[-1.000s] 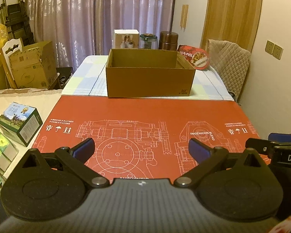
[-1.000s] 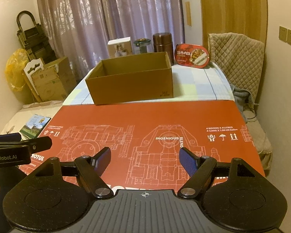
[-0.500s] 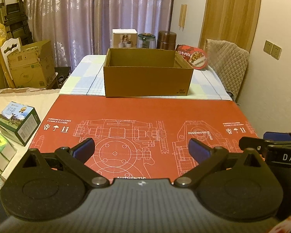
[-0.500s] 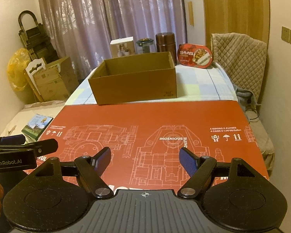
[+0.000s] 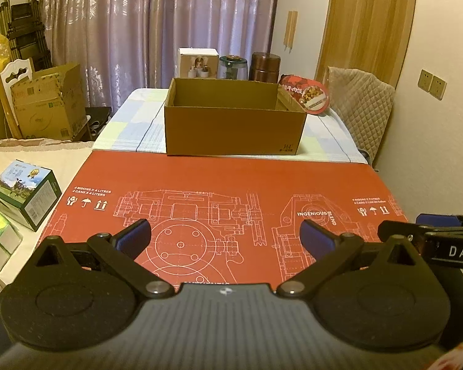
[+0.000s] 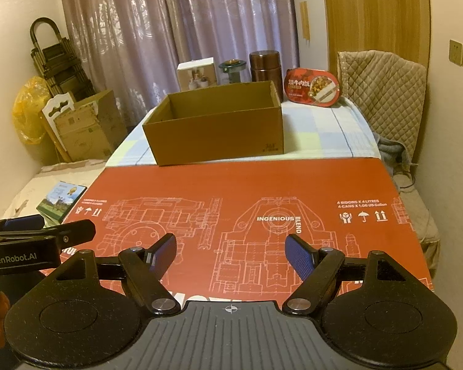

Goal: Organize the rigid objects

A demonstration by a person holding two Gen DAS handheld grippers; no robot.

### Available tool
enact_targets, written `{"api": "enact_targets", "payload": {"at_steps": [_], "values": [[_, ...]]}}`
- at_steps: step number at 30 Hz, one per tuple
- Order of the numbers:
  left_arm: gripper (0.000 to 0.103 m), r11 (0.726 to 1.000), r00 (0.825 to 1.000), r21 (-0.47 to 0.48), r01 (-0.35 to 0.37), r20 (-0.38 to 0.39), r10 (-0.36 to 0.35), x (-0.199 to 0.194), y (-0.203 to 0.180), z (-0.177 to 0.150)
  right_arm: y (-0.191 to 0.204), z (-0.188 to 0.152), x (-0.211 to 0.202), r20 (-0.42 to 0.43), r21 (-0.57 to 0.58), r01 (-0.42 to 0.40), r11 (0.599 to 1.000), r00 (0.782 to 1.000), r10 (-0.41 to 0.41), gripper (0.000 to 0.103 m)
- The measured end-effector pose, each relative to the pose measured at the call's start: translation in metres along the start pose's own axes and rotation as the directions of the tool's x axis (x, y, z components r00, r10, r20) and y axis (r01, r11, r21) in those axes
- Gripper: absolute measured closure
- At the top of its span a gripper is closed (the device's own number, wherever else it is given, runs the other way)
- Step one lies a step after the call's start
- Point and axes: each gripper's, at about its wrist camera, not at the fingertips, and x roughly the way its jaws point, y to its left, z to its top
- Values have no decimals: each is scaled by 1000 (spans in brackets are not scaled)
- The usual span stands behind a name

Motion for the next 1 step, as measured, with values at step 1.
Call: {"api": "enact_targets", "payload": {"at_steps": [1], "values": [[2, 1000, 1000, -2, 3, -1, -3, 0, 0, 0, 0, 0, 0, 0, 0, -1, 1000, 1000, 1, 28]]}}
